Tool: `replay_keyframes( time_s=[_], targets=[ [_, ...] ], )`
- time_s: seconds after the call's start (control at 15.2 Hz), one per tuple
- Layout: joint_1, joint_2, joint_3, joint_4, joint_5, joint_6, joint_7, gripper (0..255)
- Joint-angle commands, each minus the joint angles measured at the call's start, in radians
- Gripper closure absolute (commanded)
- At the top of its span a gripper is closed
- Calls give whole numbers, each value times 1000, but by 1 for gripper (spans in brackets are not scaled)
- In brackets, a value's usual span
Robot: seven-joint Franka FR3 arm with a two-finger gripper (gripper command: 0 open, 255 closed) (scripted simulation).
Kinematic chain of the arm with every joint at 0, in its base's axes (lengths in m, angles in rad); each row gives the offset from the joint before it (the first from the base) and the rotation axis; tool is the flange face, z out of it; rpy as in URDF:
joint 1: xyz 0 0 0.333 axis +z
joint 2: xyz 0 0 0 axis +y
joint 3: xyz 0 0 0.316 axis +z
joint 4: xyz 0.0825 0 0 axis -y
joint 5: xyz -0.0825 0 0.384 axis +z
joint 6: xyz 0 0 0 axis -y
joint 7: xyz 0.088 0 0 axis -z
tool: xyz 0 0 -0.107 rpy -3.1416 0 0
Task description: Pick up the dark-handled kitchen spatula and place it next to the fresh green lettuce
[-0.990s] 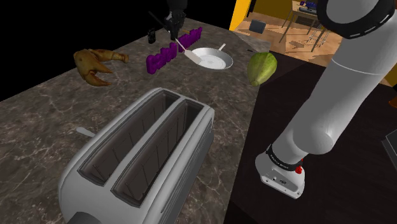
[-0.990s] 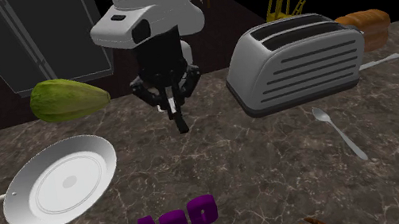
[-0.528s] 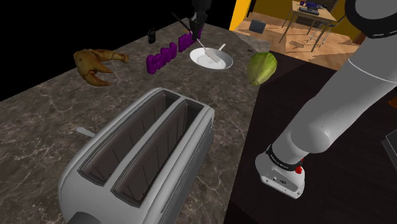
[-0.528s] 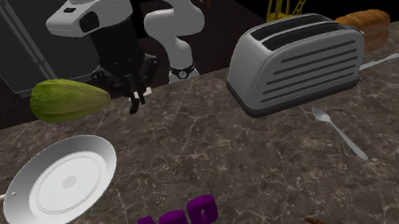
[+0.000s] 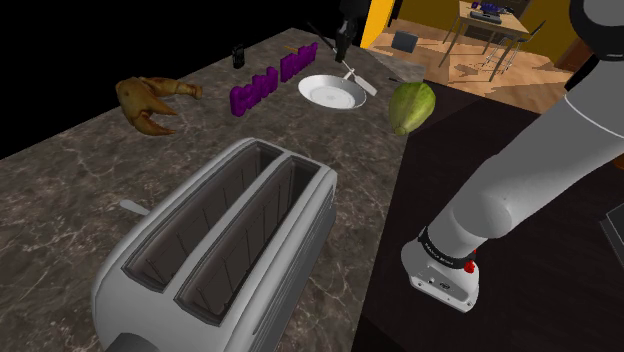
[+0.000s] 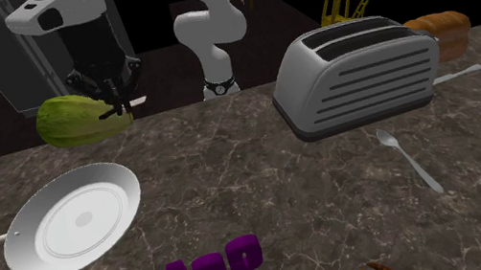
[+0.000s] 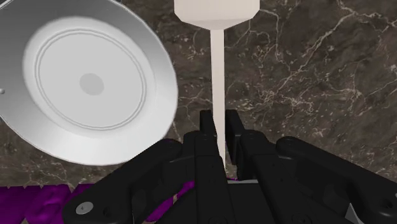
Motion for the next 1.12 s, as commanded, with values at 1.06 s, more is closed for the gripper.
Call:
replay_keyframes(
  time_s=[1.06],
  targets=[
    [-12, 12, -17, -220, 4, 231, -36, 255]
  ],
)
